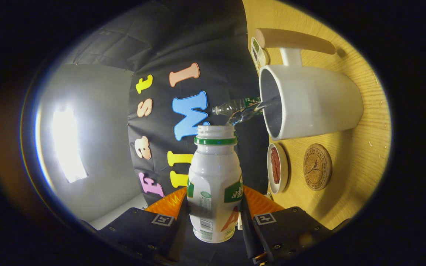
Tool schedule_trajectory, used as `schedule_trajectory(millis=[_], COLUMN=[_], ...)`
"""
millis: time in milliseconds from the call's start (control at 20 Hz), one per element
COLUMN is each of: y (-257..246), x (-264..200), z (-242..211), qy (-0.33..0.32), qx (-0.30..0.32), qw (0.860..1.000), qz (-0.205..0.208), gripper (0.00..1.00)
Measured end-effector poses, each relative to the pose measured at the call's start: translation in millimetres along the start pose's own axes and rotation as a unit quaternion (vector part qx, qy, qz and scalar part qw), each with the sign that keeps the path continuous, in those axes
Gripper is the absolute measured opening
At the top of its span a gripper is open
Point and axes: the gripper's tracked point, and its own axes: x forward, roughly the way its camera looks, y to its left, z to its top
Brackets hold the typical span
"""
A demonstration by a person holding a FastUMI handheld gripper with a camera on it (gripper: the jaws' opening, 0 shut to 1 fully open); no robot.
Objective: Take the bottle from table, then pour the juice into the cup, finally place the bottle on the coaster
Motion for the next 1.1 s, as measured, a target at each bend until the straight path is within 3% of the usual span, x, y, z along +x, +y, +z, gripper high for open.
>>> schedule_trajectory(millis=[1100], y=[5.9], x=[-0.1], z=[4.8], qy=[-0.008], qx=[0.026], qw=[0.999], qz=[0.016], gripper=[0.64])
